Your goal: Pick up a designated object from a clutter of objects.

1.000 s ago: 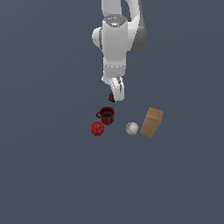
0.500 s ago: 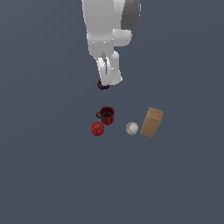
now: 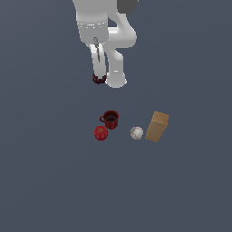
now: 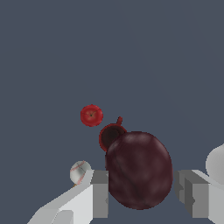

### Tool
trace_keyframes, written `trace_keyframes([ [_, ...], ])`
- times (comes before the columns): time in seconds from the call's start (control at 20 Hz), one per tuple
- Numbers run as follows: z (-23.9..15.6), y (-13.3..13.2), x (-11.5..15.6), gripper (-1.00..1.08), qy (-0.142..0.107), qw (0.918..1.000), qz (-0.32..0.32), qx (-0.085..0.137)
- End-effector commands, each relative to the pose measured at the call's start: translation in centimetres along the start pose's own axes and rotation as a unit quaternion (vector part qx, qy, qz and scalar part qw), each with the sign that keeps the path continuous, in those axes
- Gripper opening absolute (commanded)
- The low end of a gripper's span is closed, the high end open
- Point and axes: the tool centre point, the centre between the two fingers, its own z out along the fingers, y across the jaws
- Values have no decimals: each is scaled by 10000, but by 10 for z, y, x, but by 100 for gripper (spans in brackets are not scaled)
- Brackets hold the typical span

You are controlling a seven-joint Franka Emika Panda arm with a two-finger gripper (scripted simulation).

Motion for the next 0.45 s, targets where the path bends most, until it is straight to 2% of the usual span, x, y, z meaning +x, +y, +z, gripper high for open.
trace_keyframes([
  [0.0,-6,1,4,-100,2,10000,-3,-4],
  [0.4,-6,-1,4,-100,3,10000,-6,-6],
])
